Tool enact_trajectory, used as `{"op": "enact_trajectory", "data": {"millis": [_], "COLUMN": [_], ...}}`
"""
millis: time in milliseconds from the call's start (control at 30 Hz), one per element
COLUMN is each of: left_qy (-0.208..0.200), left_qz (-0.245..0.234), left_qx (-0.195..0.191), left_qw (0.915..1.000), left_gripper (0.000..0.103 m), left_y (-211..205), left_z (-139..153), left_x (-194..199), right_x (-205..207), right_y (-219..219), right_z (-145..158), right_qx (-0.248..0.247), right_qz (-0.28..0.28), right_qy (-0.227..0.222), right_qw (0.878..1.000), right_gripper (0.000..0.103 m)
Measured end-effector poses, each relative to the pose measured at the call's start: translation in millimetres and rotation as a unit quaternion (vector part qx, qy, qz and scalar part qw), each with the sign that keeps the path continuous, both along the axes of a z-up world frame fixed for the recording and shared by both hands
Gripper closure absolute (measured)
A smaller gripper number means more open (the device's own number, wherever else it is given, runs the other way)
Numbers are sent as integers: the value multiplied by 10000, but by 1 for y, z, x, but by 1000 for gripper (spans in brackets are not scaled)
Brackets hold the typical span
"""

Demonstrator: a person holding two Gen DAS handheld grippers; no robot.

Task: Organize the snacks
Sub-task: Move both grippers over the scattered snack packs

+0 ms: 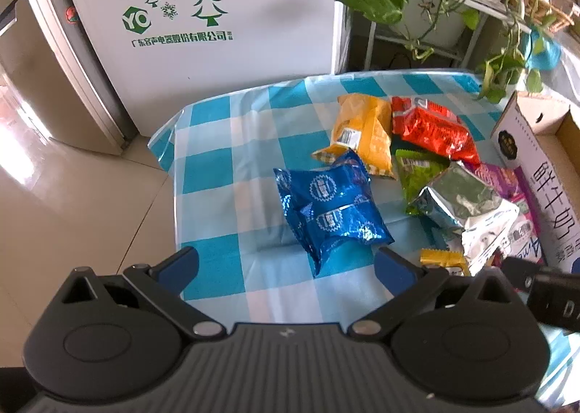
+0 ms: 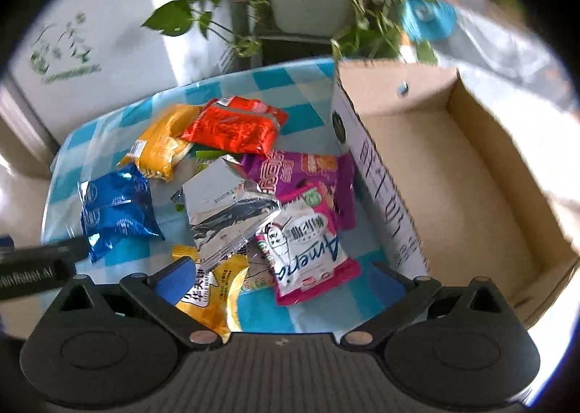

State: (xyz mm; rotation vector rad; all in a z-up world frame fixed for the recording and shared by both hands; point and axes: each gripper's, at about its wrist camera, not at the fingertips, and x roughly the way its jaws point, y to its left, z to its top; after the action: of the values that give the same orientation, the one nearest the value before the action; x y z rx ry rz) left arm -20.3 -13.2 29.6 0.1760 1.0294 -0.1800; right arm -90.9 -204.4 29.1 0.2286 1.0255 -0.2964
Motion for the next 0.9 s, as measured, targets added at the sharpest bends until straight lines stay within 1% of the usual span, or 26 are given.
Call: {"op": "enact_trajectory", "data": {"millis": [167,333,467,667,900], "left_qy": [43,95,108,127,62], "left_qz": [-110,-105,-120,-72,-58], "left_qx": [65,84,126,149,207], "left_qw": [9999,9999,9998,9998,9998], "left_gripper": [1,1,1,1,2], "left_y": [-8,-12,-13,-12,-13], "left_z": [-3,-5,-7,-8,-8], "left_x": [-3,-5,-5,-5,-6], "right_x": [4,7,8,9,9], "right_y": [2,3,9,11,13], "right_z": [-1,-3,-4,-4,-4], "right_qx": [-279,-292,-471,-519,-588], "right_qz": [-91,-111,-59,-34,5], "right_qy": [-21,46,56,54,44], "right_qw": [9996,9995,9989,9986,9983], "right_gripper": [0,0,0,0,0]}}
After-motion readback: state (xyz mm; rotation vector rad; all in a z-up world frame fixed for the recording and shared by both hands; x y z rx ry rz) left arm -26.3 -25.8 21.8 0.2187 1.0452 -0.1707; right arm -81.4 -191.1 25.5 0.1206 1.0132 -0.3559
